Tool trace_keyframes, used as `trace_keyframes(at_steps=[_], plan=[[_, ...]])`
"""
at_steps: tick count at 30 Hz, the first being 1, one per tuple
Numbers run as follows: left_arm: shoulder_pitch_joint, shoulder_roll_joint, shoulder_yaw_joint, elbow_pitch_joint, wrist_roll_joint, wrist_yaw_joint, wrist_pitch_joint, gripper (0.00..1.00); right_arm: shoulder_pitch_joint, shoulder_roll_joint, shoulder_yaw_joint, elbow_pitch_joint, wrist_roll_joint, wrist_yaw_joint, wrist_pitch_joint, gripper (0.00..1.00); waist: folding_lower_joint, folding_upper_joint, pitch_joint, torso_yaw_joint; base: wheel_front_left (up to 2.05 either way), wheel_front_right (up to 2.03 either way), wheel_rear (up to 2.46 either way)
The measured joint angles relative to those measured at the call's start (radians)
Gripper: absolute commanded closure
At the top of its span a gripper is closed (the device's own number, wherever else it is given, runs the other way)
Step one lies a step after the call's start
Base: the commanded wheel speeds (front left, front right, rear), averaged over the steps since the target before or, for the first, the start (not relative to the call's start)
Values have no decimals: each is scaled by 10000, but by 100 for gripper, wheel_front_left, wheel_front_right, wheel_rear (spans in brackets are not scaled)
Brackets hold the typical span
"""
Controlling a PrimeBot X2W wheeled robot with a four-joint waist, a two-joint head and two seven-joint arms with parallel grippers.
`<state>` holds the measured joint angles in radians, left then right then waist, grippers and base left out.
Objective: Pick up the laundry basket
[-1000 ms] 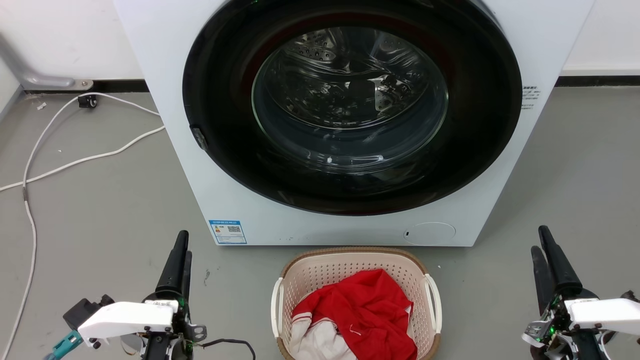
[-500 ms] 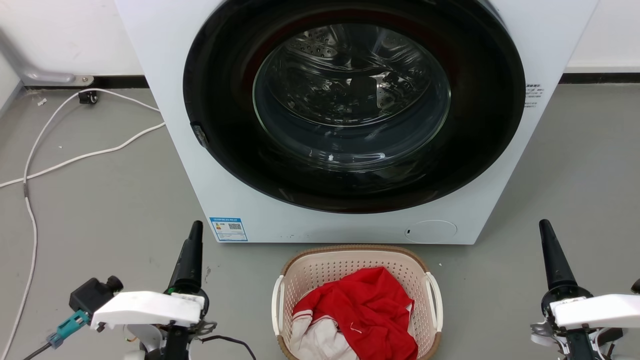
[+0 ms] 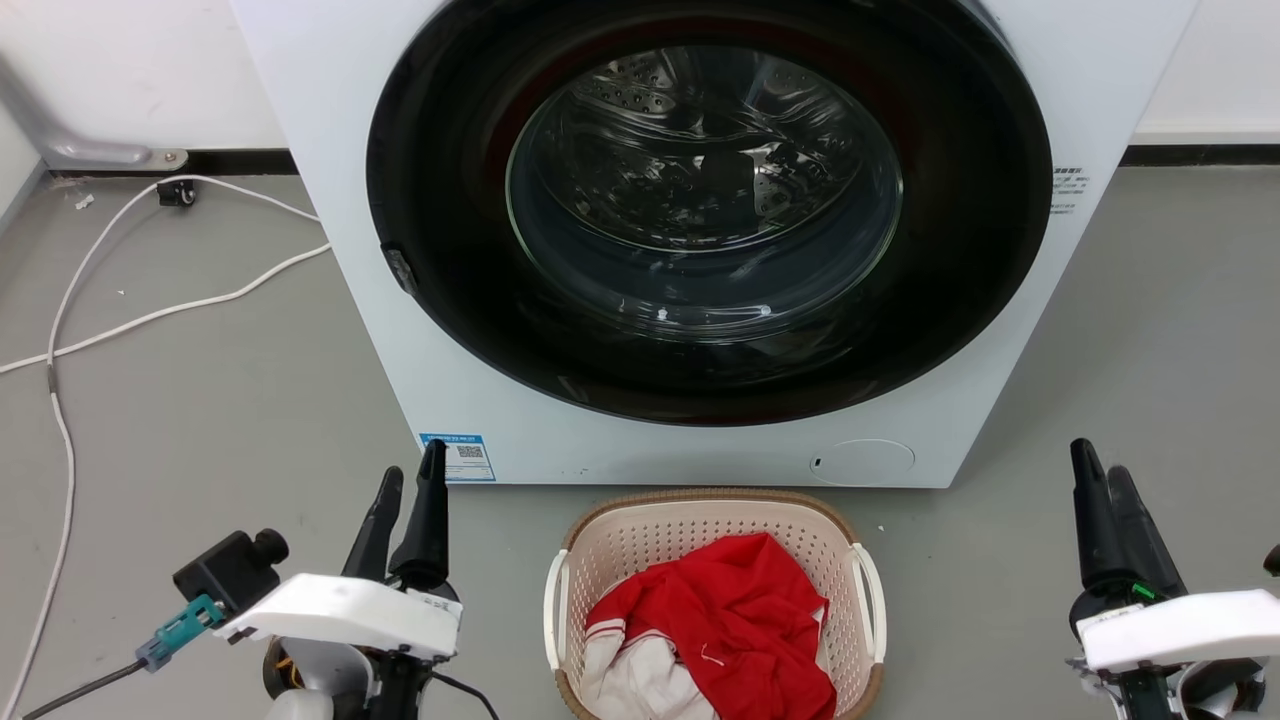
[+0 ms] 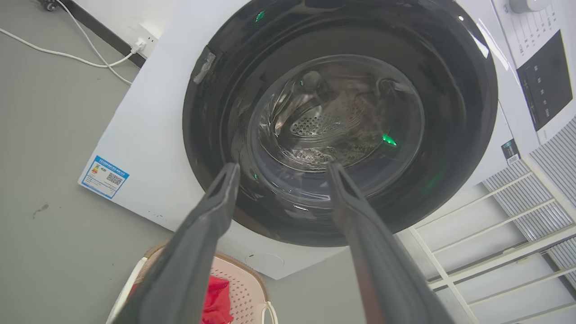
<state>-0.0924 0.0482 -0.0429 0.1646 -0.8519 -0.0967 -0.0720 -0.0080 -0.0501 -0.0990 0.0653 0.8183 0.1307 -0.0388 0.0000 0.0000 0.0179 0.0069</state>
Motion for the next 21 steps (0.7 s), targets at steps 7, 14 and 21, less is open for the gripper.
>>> trace_keyframes(at_steps=[7,14,21], plan=[[-2,42,-249,4,1231,40,-209,0,131,-2,75,-355,-1133,2,36,0,0,0,20,7,0,0,0],[-105,107,-502,12,2266,180,-426,0,247,-2,130,-673,-2163,0,46,0,0,0,52,9,0,0,0],[-137,209,-750,38,3185,362,-631,0,324,-2,167,-945,-3145,0,188,0,0,0,71,10,0,0,0]])
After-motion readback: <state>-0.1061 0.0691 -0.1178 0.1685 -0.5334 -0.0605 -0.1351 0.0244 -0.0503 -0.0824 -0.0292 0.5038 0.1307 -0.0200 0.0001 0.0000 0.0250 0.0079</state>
